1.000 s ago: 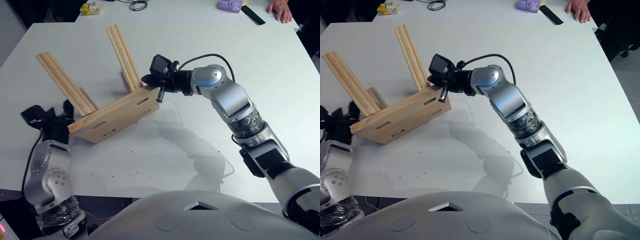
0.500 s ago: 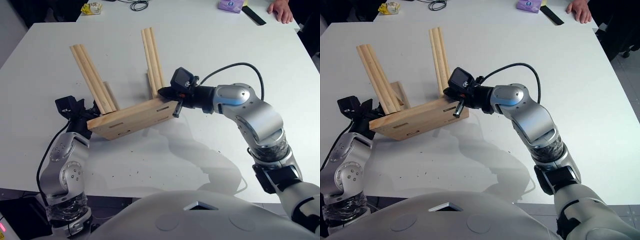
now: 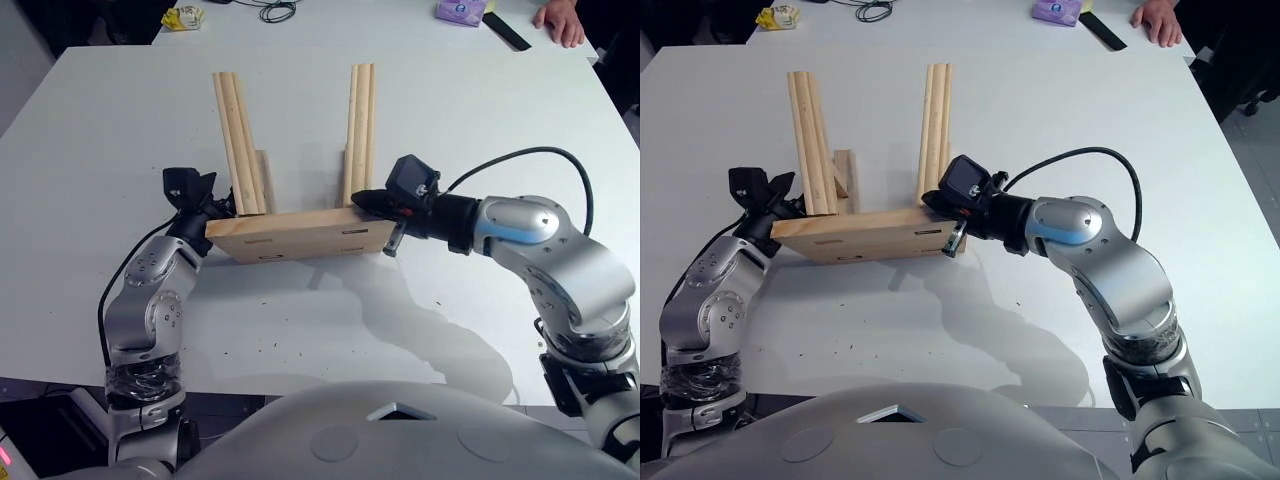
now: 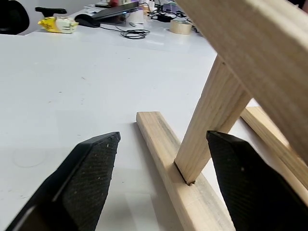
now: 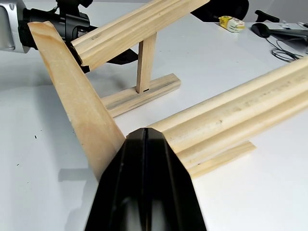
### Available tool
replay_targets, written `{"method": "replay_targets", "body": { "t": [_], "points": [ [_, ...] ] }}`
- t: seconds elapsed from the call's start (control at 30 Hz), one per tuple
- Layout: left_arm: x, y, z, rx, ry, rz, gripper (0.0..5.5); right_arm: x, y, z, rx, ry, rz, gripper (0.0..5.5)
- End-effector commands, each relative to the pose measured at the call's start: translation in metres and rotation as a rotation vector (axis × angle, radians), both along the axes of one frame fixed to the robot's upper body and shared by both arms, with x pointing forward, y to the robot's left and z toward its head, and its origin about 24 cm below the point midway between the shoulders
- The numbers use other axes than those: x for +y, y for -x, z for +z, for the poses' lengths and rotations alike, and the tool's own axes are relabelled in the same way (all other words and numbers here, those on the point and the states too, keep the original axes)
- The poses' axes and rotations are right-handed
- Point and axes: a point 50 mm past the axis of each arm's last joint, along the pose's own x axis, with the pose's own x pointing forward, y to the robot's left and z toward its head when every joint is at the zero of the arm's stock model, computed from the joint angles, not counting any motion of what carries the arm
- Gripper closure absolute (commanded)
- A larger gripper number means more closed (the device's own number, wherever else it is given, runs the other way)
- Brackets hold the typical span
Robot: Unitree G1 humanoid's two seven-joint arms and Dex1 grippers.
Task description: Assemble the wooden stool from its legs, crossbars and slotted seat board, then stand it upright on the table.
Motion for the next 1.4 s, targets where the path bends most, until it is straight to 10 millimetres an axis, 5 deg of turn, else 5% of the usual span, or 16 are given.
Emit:
{"method": "replay_targets", "body": {
  "t": [0.03,0.3,0.53,0.67,0.8,0.97,1.17,1.4],
  "points": [
    [-0.024,0.0,0.002,-0.013,0.063,-0.091,2.16,-0.012,0.002,-0.024,0.137,0.066,-0.096,5.5],
    [-0.049,-0.011,0.004,-0.048,0.118,-0.14,2.16,-0.01,0.011,-0.024,0.138,0.041,-0.109,5.5],
    [-0.03,-0.018,0.009,-0.087,0.049,-0.091,2.16,-0.01,-0.007,-0.009,0.053,0.006,-0.123,5.5],
    [-0.001,-0.015,0.032,-0.166,-0.015,-0.024,2.16,-0.016,-0.036,0.026,-0.112,-0.143,-0.164,5.5],
    [0.027,-0.01,0.077,-0.299,-0.019,0.01,2.16,-0.032,-0.052,0.065,-0.211,-0.394,-0.128,5.5],
    [0.028,-0.001,0.106,-0.363,-0.029,-0.171,2.14,-0.042,-0.051,0.076,-0.219,-0.464,-0.03,5.06],
    [0.02,-0.01,0.082,-0.278,0.0,-0.203,2.14,-0.036,-0.059,0.061,-0.207,-0.403,0.017,4.15],
    [0.01,0.013,0.037,-0.163,0.026,-0.18,2.14,-0.044,-0.067,0.056,-0.214,-0.368,-0.01,3.21]
  ]
}}
